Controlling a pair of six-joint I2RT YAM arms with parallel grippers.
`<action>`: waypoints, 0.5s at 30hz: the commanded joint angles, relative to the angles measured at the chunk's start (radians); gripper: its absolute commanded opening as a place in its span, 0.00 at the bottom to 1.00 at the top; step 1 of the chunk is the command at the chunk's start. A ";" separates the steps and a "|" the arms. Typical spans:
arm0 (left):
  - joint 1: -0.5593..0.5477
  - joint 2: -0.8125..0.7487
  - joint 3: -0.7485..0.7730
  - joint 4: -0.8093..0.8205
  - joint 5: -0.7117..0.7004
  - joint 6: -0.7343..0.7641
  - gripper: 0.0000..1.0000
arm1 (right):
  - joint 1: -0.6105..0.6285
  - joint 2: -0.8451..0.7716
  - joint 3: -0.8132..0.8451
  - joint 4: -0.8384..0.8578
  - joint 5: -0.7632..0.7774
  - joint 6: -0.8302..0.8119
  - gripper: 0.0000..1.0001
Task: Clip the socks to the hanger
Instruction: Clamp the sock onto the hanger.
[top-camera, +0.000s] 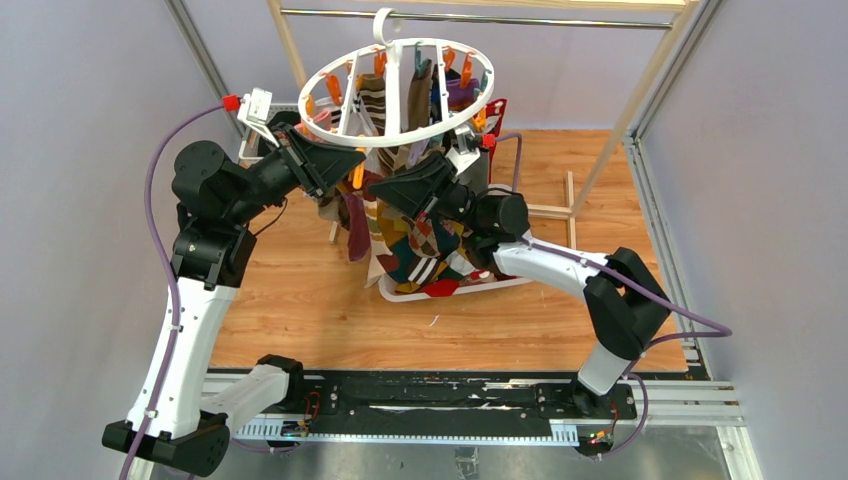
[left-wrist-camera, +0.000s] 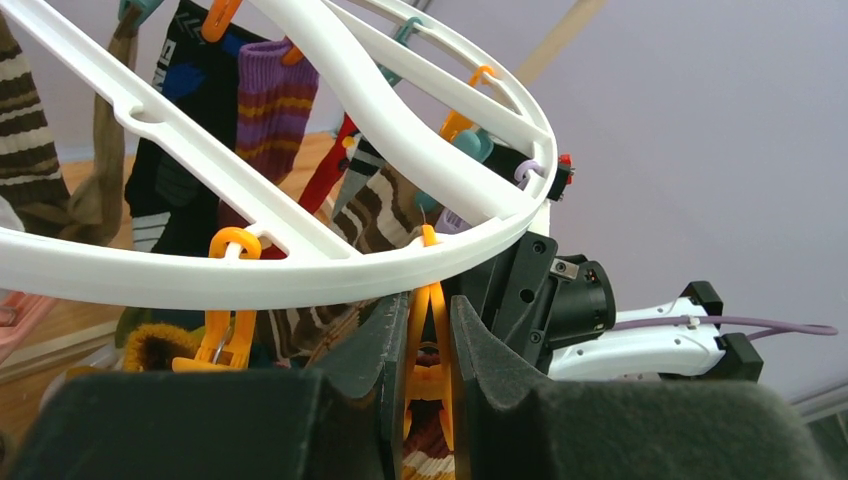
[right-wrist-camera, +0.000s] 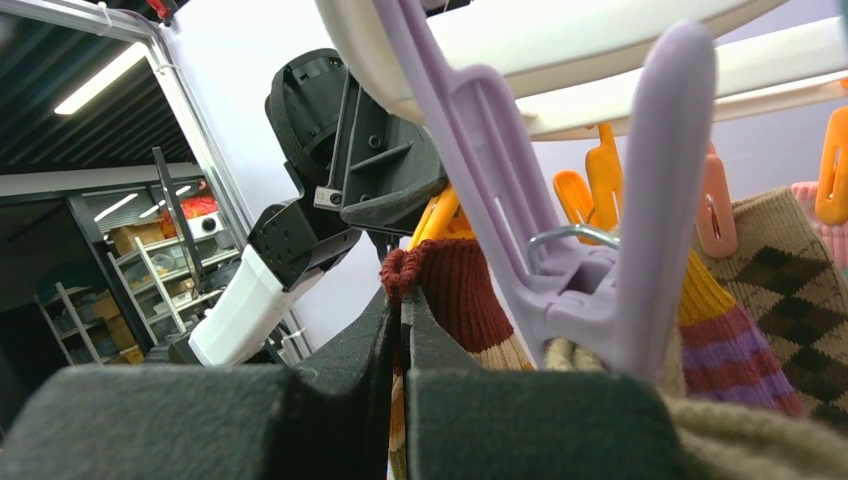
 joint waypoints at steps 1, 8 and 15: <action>-0.003 -0.019 -0.004 0.003 0.078 -0.004 0.00 | 0.013 0.039 0.060 0.097 -0.029 0.052 0.00; -0.001 -0.015 -0.010 0.014 0.081 -0.014 0.00 | 0.016 0.036 0.054 0.102 -0.103 0.082 0.00; -0.001 -0.016 -0.009 0.017 0.082 -0.019 0.00 | 0.016 0.029 0.005 0.096 -0.092 0.063 0.00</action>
